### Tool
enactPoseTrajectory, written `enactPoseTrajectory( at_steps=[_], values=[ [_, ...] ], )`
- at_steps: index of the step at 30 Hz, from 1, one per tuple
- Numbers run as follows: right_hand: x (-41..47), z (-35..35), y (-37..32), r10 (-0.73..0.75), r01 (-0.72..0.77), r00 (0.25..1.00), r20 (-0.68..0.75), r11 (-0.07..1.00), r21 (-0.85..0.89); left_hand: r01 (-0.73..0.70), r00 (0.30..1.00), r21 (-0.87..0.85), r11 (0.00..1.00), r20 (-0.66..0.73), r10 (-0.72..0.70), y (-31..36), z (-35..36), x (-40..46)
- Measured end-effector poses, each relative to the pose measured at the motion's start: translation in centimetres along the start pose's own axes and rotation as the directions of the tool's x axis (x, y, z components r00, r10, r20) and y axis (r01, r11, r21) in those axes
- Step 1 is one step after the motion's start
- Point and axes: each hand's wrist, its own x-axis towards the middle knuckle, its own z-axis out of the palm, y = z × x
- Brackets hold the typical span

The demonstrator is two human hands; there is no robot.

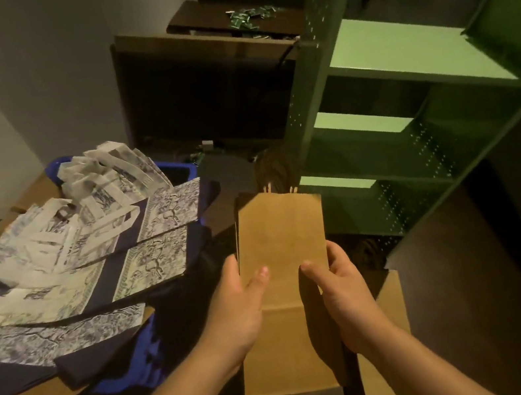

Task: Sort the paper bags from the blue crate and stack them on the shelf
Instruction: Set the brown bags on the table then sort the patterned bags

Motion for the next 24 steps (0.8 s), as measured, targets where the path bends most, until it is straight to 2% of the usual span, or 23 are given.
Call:
enactPoseTrajectory(
  at_steps=[8, 13, 18, 24],
  values=[
    [-2.2, -7.4, 4.9, 0.138, -0.141, 0.985, -0.101, 0.990, -0.025, 0.121, 0.981, 0.081, 0.989, 0.140, -0.131, -6.1, 7.5, -1.0],
    [-2.7, -12.3, 7.8, 0.182, -0.193, 0.968, -0.174, 0.980, -0.050, 0.146, 0.956, 0.147, 0.978, 0.235, -0.178, -8.0, 12.6, -1.3],
    [-2.2, -15.8, 10.8, 0.212, -0.235, 0.954, -0.212, 0.968, -0.092, 0.118, 0.959, 0.281, 0.952, 0.218, -0.183, -10.6, 16.2, -1.1],
    [0.2, -18.1, 13.9, 0.176, -0.214, 0.969, -0.175, 0.950, -0.228, 0.087, 0.976, 0.470, 0.879, 0.137, -0.170, -12.6, 19.0, 1.3]
  ],
)
